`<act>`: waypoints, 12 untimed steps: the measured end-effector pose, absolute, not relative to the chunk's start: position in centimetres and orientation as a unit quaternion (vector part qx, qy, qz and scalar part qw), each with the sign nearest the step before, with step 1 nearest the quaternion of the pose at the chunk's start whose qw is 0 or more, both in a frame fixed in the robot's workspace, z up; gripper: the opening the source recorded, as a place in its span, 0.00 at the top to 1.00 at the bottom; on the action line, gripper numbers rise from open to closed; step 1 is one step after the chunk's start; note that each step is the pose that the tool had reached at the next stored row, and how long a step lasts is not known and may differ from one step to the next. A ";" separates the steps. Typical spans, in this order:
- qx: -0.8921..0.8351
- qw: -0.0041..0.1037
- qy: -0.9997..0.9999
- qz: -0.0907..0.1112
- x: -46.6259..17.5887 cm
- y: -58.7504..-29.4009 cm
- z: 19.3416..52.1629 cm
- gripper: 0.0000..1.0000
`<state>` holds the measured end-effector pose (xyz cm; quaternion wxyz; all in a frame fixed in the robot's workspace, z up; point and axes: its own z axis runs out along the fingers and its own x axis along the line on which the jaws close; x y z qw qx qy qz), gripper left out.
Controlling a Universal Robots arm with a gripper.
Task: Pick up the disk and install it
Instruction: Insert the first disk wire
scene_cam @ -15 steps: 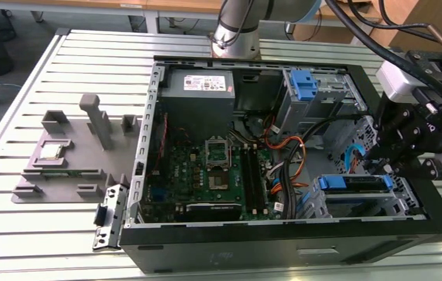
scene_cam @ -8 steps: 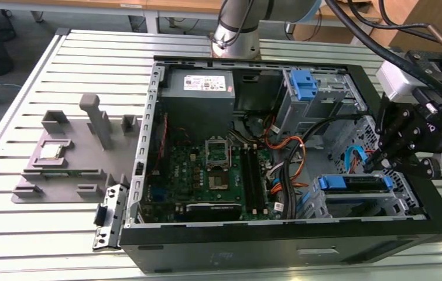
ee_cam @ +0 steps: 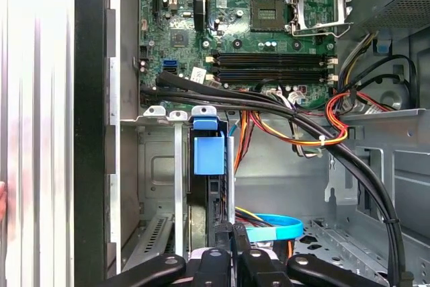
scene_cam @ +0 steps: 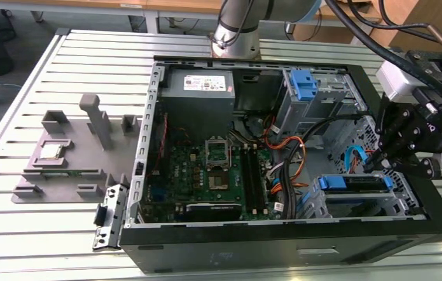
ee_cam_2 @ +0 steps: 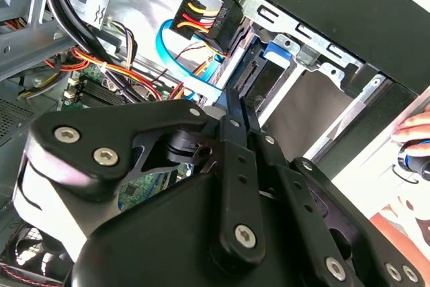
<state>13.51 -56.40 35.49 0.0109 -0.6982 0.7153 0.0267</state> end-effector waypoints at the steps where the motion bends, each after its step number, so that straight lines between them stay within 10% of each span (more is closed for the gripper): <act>1: -0.698 0.011 0.715 0.027 13.5 -56.4 35.5 0.84; 12: -0.698 0.010 0.715 0.026 13.5 -56.4 34.8 0.77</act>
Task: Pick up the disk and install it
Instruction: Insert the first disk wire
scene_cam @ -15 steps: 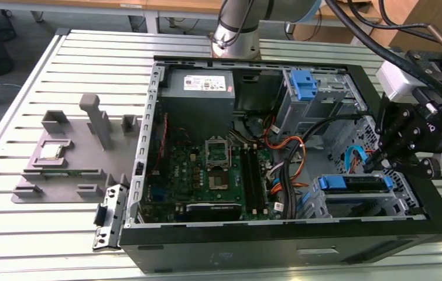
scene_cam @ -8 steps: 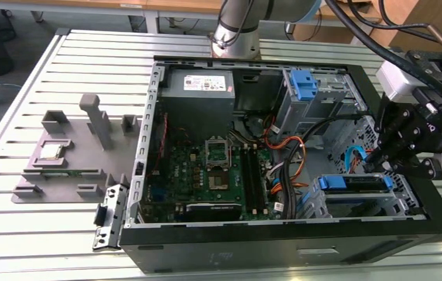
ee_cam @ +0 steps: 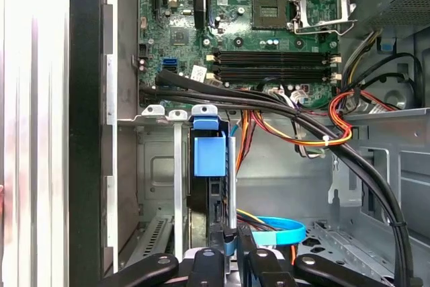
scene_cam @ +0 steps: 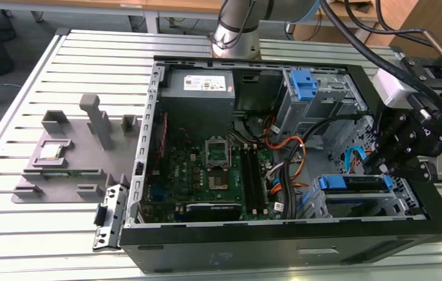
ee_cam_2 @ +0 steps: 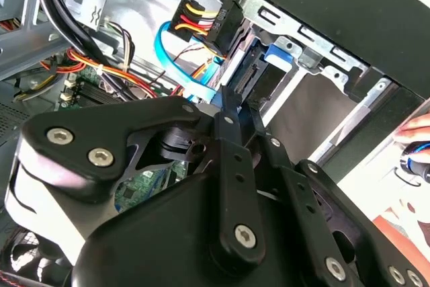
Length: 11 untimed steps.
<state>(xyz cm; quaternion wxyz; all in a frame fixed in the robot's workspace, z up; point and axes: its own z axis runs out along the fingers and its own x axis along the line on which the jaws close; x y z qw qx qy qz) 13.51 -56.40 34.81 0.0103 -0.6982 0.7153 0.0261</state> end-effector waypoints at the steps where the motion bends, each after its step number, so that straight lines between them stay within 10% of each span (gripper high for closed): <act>1: -0.698 0.010 0.715 0.026 13.5 -56.4 34.8 0.77; 11: -0.698 0.009 0.715 0.025 13.5 -56.4 34.8 0.84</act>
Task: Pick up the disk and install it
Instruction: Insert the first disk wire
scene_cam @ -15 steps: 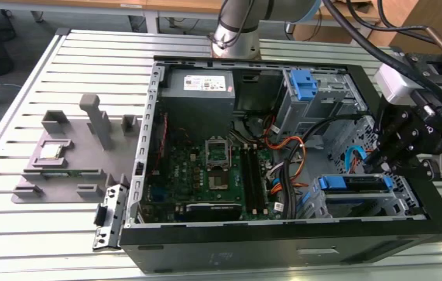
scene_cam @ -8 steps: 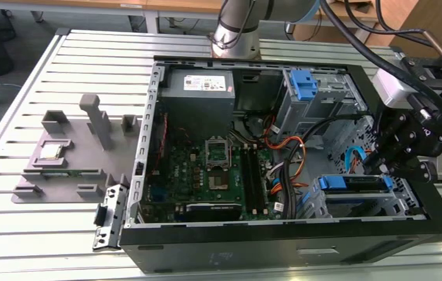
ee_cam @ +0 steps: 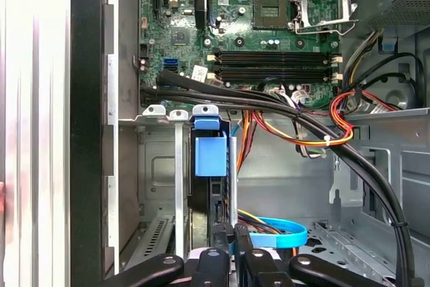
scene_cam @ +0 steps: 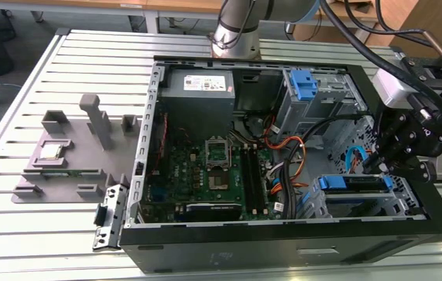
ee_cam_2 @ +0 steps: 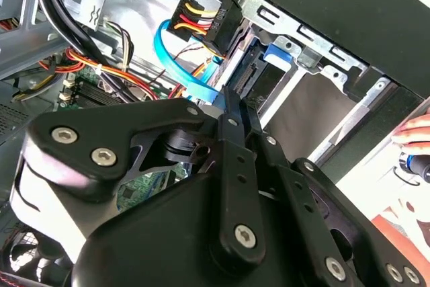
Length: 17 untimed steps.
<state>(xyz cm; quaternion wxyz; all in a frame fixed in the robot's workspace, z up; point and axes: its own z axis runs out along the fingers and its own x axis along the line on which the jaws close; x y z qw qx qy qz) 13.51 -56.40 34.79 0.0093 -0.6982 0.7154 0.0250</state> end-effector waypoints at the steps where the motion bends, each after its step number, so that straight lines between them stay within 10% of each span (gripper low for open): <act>1: -0.698 0.009 0.715 0.025 13.5 -56.4 34.8 0.84; 17: -0.705 0.027 0.709 0.007 12.4 -56.6 34.6 0.84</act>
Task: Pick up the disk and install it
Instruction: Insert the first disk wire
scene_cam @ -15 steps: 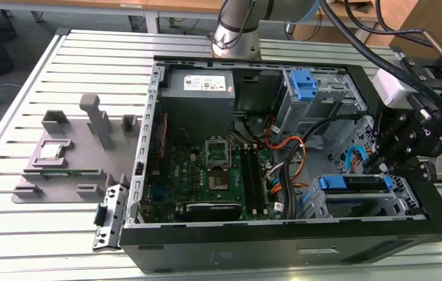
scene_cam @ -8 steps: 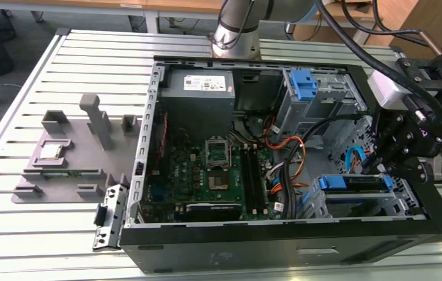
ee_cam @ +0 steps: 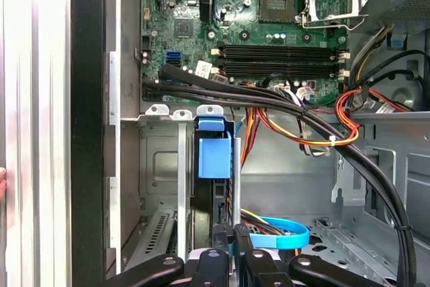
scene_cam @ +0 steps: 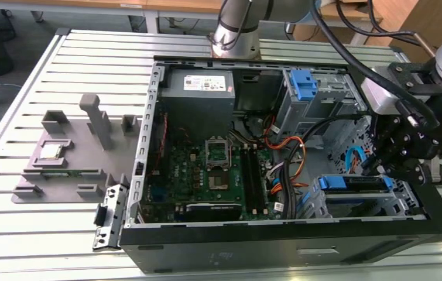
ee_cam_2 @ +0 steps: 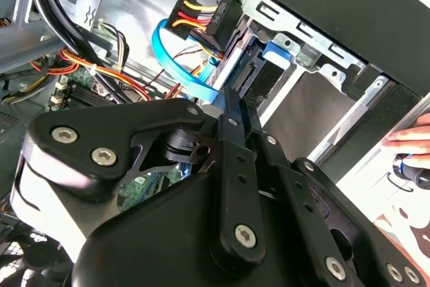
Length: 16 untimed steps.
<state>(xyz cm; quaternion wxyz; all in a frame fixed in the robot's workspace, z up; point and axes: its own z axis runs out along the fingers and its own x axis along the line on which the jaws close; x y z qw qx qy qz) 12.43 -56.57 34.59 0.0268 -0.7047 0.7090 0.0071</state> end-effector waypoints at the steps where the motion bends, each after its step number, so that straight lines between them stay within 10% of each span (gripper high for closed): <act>1: -0.705 0.028 0.709 0.006 12.3 -56.6 34.6 0.84; 16: -0.714 0.042 0.699 -0.008 11.1 -56.7 33.7 0.84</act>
